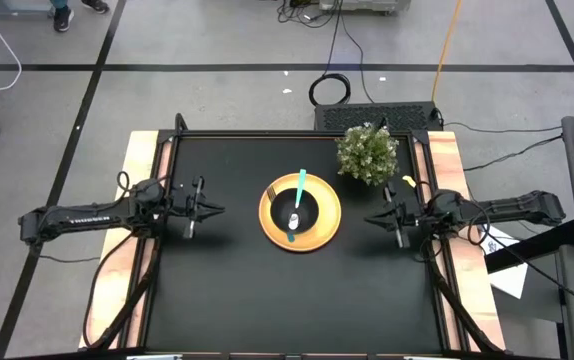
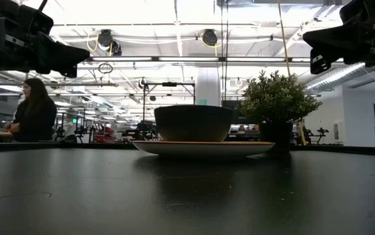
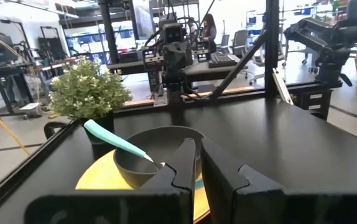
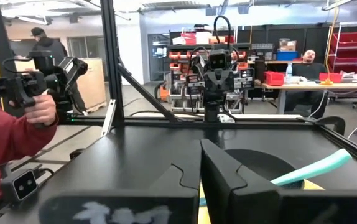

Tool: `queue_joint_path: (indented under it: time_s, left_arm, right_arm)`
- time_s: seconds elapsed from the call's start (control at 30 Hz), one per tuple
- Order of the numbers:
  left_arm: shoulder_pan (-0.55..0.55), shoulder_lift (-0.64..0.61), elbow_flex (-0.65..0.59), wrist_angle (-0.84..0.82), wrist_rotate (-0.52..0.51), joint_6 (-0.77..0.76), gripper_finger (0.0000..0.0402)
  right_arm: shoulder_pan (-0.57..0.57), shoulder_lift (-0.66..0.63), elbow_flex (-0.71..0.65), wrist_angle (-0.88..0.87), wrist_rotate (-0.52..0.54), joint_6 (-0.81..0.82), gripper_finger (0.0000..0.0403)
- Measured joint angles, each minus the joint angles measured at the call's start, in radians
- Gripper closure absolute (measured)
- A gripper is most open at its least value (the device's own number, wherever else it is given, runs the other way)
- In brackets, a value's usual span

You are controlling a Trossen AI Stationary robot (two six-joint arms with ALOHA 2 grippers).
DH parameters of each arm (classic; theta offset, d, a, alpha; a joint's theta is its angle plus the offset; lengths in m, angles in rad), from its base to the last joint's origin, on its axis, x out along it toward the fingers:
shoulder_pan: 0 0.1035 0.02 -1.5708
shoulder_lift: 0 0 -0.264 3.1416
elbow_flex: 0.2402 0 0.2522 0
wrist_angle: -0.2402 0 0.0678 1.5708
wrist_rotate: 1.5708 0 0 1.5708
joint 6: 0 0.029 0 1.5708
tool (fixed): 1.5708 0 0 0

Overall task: Set table place
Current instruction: Adjust the black bowl on the yellow plate

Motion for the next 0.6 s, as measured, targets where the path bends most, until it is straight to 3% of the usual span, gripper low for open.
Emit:
queue_joint_path:
  time_s: [0.6]
  left_arm:
    - [0.0,0.0,0.0,0.0,0.0,-0.048,0.0371]
  right_arm:
    - [0.0,0.0,0.0,-0.018,0.002,-0.026,0.0403]
